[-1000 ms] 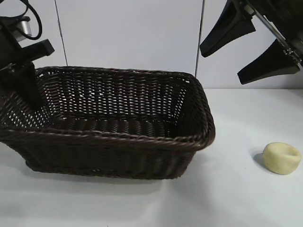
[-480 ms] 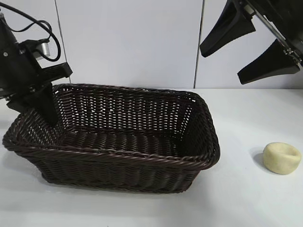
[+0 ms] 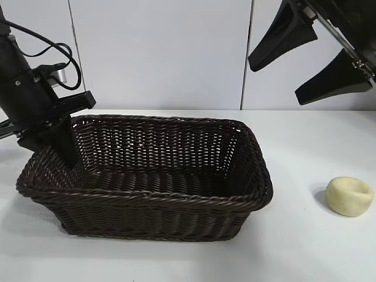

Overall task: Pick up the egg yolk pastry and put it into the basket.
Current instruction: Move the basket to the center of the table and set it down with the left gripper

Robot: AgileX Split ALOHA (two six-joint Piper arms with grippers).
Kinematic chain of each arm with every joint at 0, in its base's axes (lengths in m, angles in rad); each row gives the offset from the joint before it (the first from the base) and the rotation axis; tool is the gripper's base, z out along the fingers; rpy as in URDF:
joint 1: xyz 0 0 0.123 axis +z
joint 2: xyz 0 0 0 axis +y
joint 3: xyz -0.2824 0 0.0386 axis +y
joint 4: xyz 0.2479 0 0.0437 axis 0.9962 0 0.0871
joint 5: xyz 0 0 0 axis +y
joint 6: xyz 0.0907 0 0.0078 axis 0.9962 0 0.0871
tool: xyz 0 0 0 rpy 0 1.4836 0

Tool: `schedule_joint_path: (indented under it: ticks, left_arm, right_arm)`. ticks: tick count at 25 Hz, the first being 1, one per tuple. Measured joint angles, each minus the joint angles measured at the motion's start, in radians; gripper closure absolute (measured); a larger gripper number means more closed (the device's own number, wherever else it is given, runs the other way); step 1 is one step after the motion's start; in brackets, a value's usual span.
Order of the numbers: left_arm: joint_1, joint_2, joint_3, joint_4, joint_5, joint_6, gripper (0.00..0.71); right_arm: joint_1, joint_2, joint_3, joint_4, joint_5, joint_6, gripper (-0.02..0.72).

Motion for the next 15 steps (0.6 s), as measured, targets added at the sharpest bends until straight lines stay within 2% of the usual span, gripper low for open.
schedule_joint_path:
  ticks: [2,4,8,15]
  left_arm:
    - [0.000,0.000,0.000,-0.002,0.009,-0.001,0.219]
    - [0.000,-0.002,0.000,0.002,0.014,-0.001,0.170]
    - [0.000,-0.050,-0.004,0.049,0.027,-0.013,0.141]
    - [0.000,-0.190,-0.084,0.153,0.139,-0.026,0.136]
  right_arm:
    - [0.000,0.000,0.000,0.000,0.000,0.000,0.071]
    - [0.000,0.000,0.000,0.000,0.000,0.000,0.071]
    - [0.000,0.000,0.000,0.000,0.000,0.000,0.071]
    - [0.000,0.000,0.000,0.000,-0.001,0.000,0.071]
